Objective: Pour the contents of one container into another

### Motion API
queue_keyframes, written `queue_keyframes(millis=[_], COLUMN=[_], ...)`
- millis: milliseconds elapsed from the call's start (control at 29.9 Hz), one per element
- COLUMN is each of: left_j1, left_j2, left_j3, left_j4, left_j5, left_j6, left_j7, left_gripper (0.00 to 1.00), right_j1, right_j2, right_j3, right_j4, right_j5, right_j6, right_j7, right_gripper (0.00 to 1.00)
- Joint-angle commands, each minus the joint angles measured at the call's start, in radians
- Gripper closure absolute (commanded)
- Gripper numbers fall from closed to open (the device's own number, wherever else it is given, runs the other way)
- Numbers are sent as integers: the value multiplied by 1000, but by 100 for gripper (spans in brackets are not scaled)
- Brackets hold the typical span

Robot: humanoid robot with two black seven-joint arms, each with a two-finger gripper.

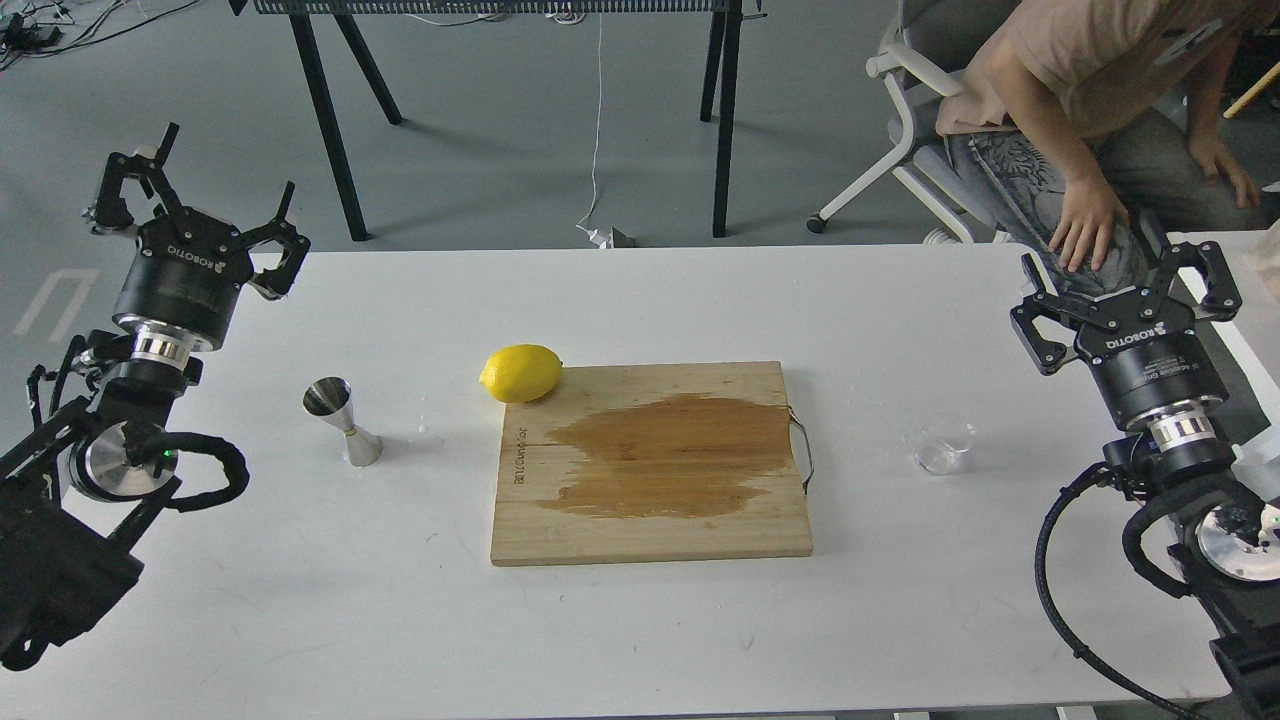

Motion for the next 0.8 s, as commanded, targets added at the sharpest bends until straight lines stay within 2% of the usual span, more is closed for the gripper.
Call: queue_keyframes(millis=[0,234,401,535,768], left_j1=[0,2,3,-11,-43], left_j2=[0,31,23,32,167], left_j3=[2,-8,-25,-21,-25], left_j4=[0,0,63,67,58], left_j5=[1,-13,-22,4,426], left_j6=[0,0,0,0,0], left_j7=[0,0,0,0,0], left_gripper=[0,0,0,0,3], right_j1=[3,17,15,15,15], right_j2=[16,22,22,24,25], right_j3=[8,16,16,16,15], right_j4=[-2,0,-2,0,-2], right_j5=[0,2,0,0,0], right_j6=[0,0,0,0,0], right_j7=[1,1,1,1,1], right_gripper=[1,1,1,1,1])
